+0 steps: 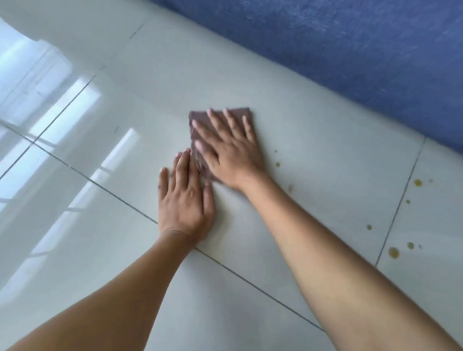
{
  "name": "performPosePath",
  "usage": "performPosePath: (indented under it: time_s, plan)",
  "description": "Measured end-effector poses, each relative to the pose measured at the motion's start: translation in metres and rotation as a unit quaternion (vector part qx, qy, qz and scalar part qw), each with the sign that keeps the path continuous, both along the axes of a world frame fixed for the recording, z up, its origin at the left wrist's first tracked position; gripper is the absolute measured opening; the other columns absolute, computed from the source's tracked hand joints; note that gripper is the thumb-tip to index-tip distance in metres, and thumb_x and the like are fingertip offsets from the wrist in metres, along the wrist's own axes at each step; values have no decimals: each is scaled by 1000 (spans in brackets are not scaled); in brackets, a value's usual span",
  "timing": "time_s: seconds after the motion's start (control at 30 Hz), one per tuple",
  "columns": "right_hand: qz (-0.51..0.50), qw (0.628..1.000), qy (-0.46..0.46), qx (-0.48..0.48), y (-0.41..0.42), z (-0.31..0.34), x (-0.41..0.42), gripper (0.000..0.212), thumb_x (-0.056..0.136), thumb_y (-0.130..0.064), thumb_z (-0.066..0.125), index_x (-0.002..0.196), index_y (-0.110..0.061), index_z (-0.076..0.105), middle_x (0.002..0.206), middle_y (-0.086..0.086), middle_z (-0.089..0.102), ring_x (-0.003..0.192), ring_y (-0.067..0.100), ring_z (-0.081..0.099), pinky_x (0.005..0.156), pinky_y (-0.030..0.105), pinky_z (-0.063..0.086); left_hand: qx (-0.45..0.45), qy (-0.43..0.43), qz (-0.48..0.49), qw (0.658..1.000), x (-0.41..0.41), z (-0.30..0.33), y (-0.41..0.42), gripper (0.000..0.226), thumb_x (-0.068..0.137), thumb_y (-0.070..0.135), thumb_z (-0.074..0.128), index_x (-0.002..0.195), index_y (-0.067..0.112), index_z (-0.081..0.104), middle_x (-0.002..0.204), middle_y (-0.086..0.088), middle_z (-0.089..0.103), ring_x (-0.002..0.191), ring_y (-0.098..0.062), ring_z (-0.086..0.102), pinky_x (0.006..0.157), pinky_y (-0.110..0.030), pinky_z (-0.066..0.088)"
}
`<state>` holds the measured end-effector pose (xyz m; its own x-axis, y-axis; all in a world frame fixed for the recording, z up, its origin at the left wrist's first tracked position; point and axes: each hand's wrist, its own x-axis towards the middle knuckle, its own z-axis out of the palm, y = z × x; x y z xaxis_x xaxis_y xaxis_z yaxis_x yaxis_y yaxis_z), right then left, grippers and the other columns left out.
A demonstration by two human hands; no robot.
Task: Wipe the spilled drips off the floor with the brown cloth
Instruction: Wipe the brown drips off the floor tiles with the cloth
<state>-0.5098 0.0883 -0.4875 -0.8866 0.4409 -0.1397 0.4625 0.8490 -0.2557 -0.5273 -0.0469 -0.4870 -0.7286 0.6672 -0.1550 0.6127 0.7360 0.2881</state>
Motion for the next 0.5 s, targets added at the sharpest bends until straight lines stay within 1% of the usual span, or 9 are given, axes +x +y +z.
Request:
performPosePath:
  time_s: [0.03,0.1,0.17,0.23,0.3,0.4,0.43,0.5]
  plan:
    - [6,1000,16,3,-7,-1,27,54,94,-50,24,144,-35,37,156,-2,34,145,24,30,119,50,12,1,0,-1,1000,-1,1,-1,68,92,36,23,155,12,11,164,-4,10,152,-15,5,121,-33,-7]
    - [-20,999,13,23,-6,-6,88,52,96,-51,24,142,-33,41,153,-1,40,142,25,37,117,48,18,1,-2,4,1000,0,3,-1,66,94,35,24,155,12,9,164,-3,8,152,-14,3,121,-32,-8]
    - [-83,995,-10,52,12,-5,140,57,96,-55,16,144,-34,38,154,-1,38,143,25,35,117,48,21,4,-4,6,1000,1,2,0,65,96,34,26,155,12,8,165,-2,6,152,-13,1,121,-32,-9]
    - [-167,983,-40,64,40,-1,164,63,93,-61,9,147,-35,30,158,-2,30,146,25,27,119,48,14,5,-5,9,1000,1,2,2,65,97,33,26,155,12,8,165,-2,6,152,-13,2,122,-33,-8]
    - [-253,964,-63,51,73,1,156,67,89,-63,8,150,-38,19,162,-3,17,150,23,15,121,49,5,3,0,12,1000,2,2,2,65,97,34,26,155,11,9,165,-2,7,152,-14,2,123,-34,-7]
    - [-361,931,-48,21,114,2,100,63,93,-60,15,151,-37,11,164,-3,6,151,24,1,120,54,-3,0,6,13,1000,2,0,4,65,97,33,27,155,11,10,164,-3,8,152,-15,3,123,-35,-5]
    - [-368,928,-47,10,120,1,74,63,94,-59,15,152,-36,10,164,-3,4,151,25,-1,119,56,-6,-1,7,13,1000,2,0,4,65,96,33,27,155,11,10,164,-3,9,152,-15,4,123,-35,-5]
    - [-323,945,-54,-1,113,-1,21,64,94,-60,16,152,-35,8,164,-3,1,151,25,-4,118,56,-9,-1,11,14,1000,1,-1,3,65,96,33,27,155,11,12,164,-4,11,152,-16,6,123,-36,-4]
